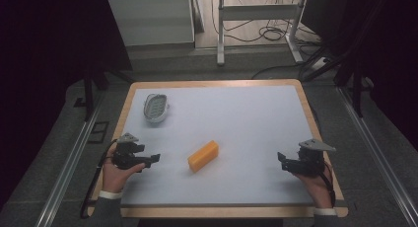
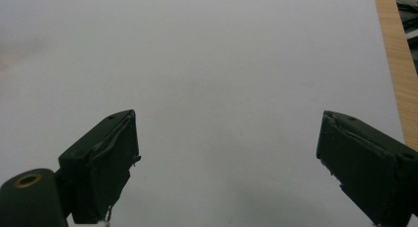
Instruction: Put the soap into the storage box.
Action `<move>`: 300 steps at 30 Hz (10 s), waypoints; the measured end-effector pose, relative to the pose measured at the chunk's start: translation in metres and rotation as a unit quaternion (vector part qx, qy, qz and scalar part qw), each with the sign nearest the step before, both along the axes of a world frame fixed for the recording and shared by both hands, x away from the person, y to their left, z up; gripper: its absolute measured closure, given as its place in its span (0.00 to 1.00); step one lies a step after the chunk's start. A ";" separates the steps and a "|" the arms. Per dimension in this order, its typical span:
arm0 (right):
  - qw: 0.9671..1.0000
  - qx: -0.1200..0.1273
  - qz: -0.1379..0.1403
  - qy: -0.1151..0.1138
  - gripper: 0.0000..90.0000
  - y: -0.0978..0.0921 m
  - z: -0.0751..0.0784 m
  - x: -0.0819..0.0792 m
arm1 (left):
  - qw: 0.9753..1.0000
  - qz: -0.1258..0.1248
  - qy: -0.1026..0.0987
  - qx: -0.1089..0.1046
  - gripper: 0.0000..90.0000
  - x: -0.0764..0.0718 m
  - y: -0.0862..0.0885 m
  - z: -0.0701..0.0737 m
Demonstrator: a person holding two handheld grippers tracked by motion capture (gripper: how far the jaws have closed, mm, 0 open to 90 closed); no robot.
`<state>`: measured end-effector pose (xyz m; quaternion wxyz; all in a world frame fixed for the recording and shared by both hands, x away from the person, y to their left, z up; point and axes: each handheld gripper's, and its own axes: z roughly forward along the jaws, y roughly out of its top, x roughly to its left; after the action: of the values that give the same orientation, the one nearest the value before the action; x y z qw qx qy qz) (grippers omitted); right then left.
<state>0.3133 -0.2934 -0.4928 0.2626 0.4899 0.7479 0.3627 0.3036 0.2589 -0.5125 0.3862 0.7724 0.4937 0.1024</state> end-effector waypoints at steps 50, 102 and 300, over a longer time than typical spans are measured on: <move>1.000 -0.008 -0.005 0.021 0.11 -0.011 -0.014 -0.007 | 0.998 -0.059 -0.021 0.019 0.22 0.000 -0.030 0.058; 0.999 -0.016 -0.017 0.024 0.11 -0.012 -0.016 -0.009 | 0.984 -0.153 -0.001 0.089 0.21 0.023 -0.153 0.054; 0.998 -0.022 -0.045 0.040 0.11 -0.024 -0.022 -0.005 | 0.996 0.053 0.041 0.050 0.68 0.176 -0.023 0.096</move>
<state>0.3080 -0.3178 -0.5145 0.2593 0.5314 0.7426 0.3146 0.4792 0.2359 -0.4165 0.3206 0.7669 0.5437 0.1158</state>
